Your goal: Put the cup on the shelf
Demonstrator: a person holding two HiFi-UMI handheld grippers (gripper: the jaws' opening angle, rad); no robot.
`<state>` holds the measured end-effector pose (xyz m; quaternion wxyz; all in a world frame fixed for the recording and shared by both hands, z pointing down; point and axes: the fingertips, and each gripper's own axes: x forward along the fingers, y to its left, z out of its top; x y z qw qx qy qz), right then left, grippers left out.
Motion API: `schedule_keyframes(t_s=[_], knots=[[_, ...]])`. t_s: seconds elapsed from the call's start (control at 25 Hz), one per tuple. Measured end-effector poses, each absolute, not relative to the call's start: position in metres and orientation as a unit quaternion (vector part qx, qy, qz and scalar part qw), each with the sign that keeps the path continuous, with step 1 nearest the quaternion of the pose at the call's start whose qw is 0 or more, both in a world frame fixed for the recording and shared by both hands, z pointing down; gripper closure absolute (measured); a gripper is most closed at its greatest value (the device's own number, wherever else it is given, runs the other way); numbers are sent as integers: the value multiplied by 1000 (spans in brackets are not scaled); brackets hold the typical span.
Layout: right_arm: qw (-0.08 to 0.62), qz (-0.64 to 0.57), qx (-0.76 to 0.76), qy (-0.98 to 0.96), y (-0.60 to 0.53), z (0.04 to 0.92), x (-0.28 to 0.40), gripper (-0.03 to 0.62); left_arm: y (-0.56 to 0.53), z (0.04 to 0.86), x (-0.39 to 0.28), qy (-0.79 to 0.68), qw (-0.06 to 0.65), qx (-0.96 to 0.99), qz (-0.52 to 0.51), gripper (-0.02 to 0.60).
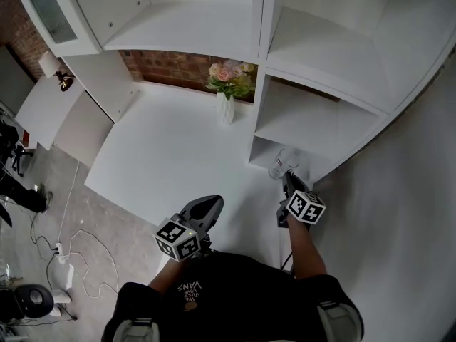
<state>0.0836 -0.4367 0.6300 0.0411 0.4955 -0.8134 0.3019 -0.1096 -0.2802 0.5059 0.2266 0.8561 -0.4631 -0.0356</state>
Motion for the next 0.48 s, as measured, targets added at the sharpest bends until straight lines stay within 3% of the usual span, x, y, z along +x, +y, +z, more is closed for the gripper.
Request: schedule_keyframes(t_s=[0.48], knots=[[82, 244, 496, -829, -450, 645, 70, 563, -289, 511, -106, -460, 233, 856, -28, 574]])
